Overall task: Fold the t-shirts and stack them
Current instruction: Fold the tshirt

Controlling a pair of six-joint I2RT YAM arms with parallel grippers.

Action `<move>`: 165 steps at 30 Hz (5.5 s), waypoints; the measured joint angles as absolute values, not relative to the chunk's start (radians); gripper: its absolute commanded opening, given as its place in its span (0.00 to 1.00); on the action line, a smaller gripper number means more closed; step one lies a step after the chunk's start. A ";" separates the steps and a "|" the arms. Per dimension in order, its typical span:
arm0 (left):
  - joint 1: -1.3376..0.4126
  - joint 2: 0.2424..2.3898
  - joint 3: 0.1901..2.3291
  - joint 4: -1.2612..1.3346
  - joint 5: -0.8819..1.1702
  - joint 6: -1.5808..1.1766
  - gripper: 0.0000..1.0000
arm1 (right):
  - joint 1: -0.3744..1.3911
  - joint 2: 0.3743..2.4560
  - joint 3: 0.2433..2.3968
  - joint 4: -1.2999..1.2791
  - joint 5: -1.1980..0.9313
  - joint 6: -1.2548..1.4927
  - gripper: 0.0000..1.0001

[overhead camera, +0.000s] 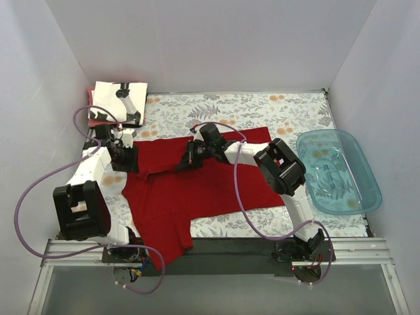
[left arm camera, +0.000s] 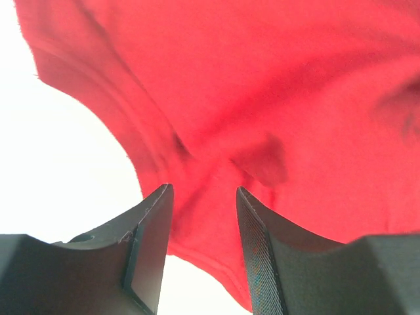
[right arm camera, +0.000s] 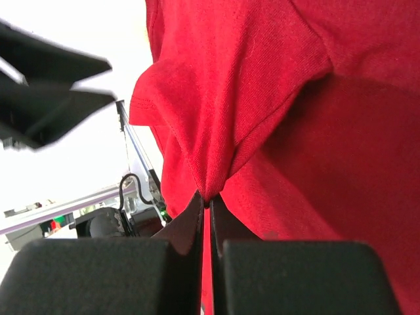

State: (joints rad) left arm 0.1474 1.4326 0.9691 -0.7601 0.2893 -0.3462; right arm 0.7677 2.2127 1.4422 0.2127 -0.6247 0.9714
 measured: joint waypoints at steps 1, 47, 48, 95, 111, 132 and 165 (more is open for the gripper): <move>0.165 1.456 0.984 -0.753 0.294 -0.352 0.40 | 0.767 2.211 1.442 0.213 -0.625 0.967 0.01; 0.243 1.818 1.148 -0.584 0.130 -0.422 0.04 | 0.765 2.258 1.480 0.184 -0.616 0.883 0.01; 0.244 1.818 1.148 -0.578 0.123 -0.411 0.08 | 0.765 2.259 1.480 0.183 -0.616 0.883 0.01; 0.232 1.600 0.875 -0.683 0.481 -0.436 0.41 | 0.768 2.271 1.491 0.183 -0.616 0.883 0.01; 0.199 1.597 0.876 -0.651 0.373 -0.465 0.00 | 0.769 2.281 1.492 0.183 -0.617 0.883 0.01; 0.199 1.518 0.941 -0.671 0.336 -0.486 0.41 | 0.776 2.281 1.528 0.183 -0.622 0.861 0.01; 0.199 1.551 0.907 -0.596 0.423 -0.599 0.13 | 0.775 2.281 1.529 0.183 -0.633 0.865 0.01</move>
State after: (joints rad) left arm 0.1993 1.5513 0.9066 -0.5957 0.4229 -0.5991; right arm 0.7753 2.2814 1.5291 0.1829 -0.6331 0.8654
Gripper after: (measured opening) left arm 0.238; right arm 0.031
